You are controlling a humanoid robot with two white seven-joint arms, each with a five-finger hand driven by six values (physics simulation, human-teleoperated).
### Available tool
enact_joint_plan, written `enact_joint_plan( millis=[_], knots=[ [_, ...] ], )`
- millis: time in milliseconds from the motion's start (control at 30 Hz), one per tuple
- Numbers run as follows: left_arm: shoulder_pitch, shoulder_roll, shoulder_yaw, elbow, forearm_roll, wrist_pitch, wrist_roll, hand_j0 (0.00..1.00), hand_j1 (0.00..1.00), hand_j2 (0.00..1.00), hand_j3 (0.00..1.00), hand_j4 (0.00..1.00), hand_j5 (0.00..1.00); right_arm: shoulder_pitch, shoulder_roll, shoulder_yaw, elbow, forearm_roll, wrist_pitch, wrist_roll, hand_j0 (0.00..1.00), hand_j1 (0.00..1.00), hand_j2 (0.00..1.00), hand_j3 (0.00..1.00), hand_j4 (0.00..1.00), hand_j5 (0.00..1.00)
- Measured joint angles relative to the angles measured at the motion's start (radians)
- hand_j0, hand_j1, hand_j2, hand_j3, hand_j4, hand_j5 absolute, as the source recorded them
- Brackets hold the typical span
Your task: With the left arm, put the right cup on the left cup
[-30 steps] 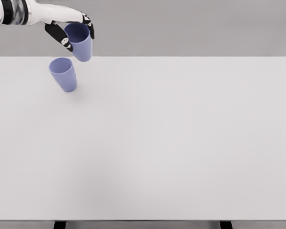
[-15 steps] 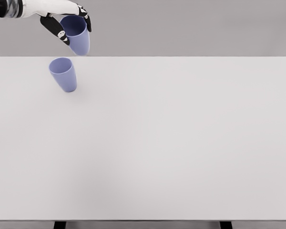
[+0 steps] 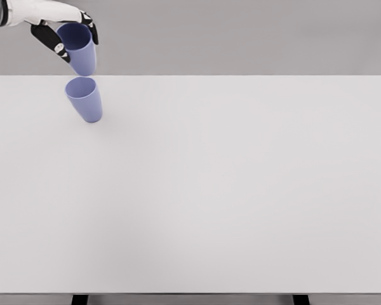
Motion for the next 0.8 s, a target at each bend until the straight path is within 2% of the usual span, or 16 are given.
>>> enact_joint_plan(
  millis=[800],
  knots=[
    [0.026,0.031,-0.005,-0.003,0.001,-0.003,0.000,0.56,0.56,0.56,0.56,0.56,0.56,0.000,0.000,0.000,0.000,0.000,0.000,0.000,1.00,1.00,1.00,1.00,1.00,1.00]
  ],
)
